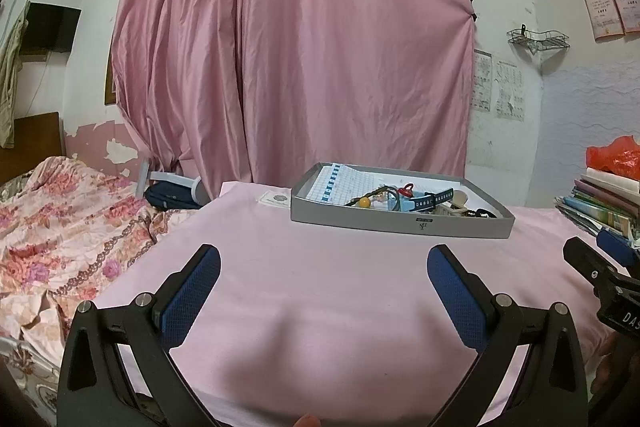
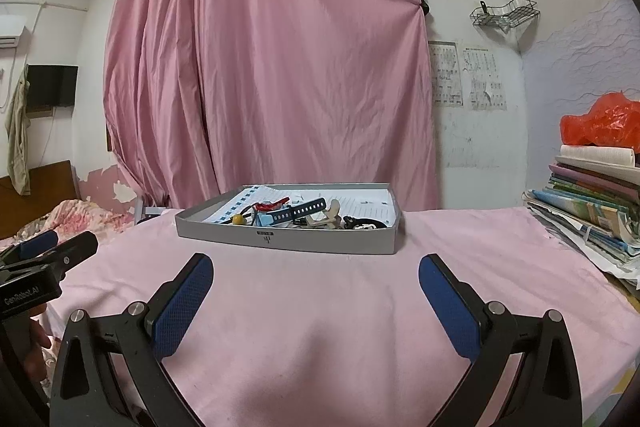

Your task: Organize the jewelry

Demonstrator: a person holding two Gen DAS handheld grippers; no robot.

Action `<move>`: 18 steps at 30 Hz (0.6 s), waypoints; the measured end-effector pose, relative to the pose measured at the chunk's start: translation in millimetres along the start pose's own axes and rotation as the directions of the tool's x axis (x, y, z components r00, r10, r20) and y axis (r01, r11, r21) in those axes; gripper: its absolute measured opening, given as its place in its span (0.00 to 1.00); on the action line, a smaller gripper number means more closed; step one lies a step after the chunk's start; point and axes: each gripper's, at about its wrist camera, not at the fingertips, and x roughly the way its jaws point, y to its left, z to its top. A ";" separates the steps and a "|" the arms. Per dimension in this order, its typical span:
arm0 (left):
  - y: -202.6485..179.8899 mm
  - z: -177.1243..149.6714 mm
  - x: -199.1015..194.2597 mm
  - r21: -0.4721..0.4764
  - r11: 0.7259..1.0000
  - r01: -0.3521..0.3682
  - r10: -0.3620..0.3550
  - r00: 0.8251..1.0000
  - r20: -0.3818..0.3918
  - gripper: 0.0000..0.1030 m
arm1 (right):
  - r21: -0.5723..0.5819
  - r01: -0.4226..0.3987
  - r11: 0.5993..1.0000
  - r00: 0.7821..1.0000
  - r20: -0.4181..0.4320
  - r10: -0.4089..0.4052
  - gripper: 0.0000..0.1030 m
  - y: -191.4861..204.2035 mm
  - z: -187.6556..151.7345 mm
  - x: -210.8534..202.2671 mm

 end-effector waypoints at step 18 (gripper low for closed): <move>2.6 -2.7 4.0 -0.004 1.000 -0.001 0.001 1.000 0.004 0.98 | 0.000 -0.001 1.000 1.000 0.000 0.001 1.00 0.1 0.8 0.5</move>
